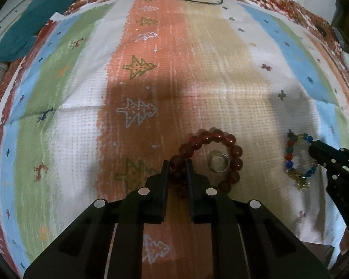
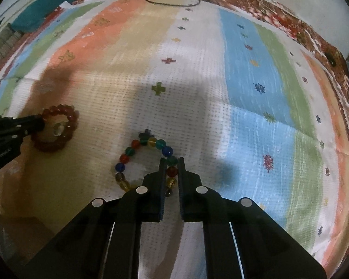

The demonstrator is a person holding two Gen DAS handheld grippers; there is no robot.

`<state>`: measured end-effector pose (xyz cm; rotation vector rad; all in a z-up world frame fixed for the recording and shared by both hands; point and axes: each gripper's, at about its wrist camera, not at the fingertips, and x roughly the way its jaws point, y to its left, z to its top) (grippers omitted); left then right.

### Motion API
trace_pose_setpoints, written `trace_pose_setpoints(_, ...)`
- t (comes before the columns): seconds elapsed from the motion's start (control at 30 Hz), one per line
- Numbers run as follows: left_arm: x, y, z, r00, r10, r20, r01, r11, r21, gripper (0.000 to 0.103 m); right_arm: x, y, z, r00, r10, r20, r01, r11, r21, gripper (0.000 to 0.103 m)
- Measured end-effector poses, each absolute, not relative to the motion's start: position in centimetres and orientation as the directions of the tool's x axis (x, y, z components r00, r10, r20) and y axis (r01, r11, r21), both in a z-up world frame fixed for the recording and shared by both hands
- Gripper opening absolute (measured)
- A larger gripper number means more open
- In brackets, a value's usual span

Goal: Organize jewelry
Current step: 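Grasp the red bead bracelet with the left tool while the right tool grasps the multicolour bracelet, then lift and carry the red and multicolour bracelets over the tin box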

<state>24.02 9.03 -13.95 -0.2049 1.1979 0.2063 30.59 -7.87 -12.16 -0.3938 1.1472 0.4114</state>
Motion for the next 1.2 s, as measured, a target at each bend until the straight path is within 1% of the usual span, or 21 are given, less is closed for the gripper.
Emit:
trace_pose_setpoints(0.1, 23.5, 8.8, -12.8, 0.371, 0.034, -0.928, -0.27, 0.96, -0.073, 0.013, 30.3, -7.8, -11.2, 0.37, 0.139, -0.919, -0.506, 0.859, -0.074, 0.01)
trace_pose_setpoints(0.27, 23.2, 7.4, -11.2, 0.396, 0.041, -0.918, -0.244, 0.968, -0.062, 0.013, 29.6, -7.7, -10.0, 0.389, 0.165, -0.906, -0.523, 0.849, -0.07, 0.01)
trace_pose_setpoints(0.57, 23.2, 6.5, -9.3, 0.442, 0.005, -0.897, -0.225, 0.968, -0.106, 0.013, 28.9, -8.2, -8.4, 0.401, 0.215, -0.89, -0.519, 0.855, -0.027, 0.01)
trace_pose_setpoints(0.77, 22.7, 6.3, -8.2, 0.461, 0.0, -0.888, -0.22, 0.969, -0.115, 0.013, 28.4, -8.3, -7.0, 0.414, 0.249, -0.875, -0.521, 0.854, -0.004, 0.01)
trace_pose_setpoints(1.2, 20.7, 5.5, -5.6, 0.499, 0.002, -0.867, -0.202, 0.973, -0.114, 0.013, 26.8, -9.1, -4.8, 0.454, 0.274, -0.848, -0.508, 0.861, 0.007, 0.01)
